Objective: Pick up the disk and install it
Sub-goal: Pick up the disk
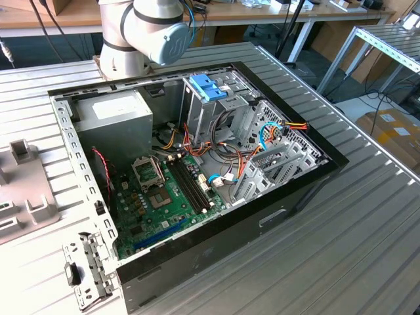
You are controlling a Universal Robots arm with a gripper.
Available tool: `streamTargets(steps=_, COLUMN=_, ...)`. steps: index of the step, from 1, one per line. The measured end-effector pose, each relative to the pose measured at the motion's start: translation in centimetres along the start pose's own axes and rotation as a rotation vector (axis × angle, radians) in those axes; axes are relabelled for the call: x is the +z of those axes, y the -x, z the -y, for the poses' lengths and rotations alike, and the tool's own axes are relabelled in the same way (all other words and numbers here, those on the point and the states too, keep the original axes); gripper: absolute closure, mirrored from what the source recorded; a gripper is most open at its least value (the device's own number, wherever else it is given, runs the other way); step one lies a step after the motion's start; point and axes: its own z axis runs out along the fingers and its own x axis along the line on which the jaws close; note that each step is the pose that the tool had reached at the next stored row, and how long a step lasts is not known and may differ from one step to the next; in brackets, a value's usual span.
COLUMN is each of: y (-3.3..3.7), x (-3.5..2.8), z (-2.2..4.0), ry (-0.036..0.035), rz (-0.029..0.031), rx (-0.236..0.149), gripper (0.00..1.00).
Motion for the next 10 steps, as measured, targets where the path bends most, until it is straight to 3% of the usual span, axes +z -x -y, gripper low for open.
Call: streamTargets(steps=10, y=-0.05, x=-0.02, z=0.59, ry=0.0000, rz=0.0000, rx=0.000, gripper=0.63)
